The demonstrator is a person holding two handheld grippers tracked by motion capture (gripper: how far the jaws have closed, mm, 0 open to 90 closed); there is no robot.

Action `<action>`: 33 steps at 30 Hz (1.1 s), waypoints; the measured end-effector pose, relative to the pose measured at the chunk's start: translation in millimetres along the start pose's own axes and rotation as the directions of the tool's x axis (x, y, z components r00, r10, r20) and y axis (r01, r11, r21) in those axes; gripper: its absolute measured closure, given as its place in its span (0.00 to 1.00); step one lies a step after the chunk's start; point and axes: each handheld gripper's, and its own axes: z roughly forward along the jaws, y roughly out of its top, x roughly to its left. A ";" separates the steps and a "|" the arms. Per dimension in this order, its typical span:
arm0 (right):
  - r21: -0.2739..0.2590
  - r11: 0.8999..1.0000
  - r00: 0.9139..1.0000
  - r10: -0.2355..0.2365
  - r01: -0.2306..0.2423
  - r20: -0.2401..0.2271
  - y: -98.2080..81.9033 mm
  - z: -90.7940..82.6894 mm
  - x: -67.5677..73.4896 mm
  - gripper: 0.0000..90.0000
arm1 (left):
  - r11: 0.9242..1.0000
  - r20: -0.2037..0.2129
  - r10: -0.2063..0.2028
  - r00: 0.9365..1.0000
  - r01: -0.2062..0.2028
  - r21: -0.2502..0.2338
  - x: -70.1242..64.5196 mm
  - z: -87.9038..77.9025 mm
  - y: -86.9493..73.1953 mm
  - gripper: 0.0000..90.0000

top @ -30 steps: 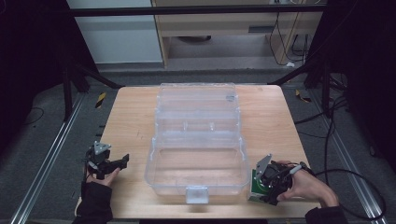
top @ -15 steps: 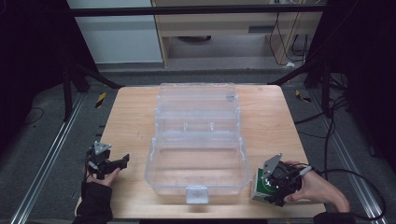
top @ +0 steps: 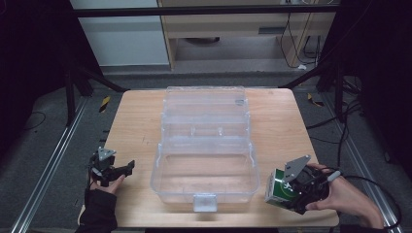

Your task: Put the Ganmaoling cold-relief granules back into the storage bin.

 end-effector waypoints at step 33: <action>-0.063 0.997 0.998 -0.040 0.043 0.055 80.3 -31.5 -7.8 0.18 | 1.000 0.002 0.003 1.000 -0.003 0.003 -0.4 0.4 -0.1 0.20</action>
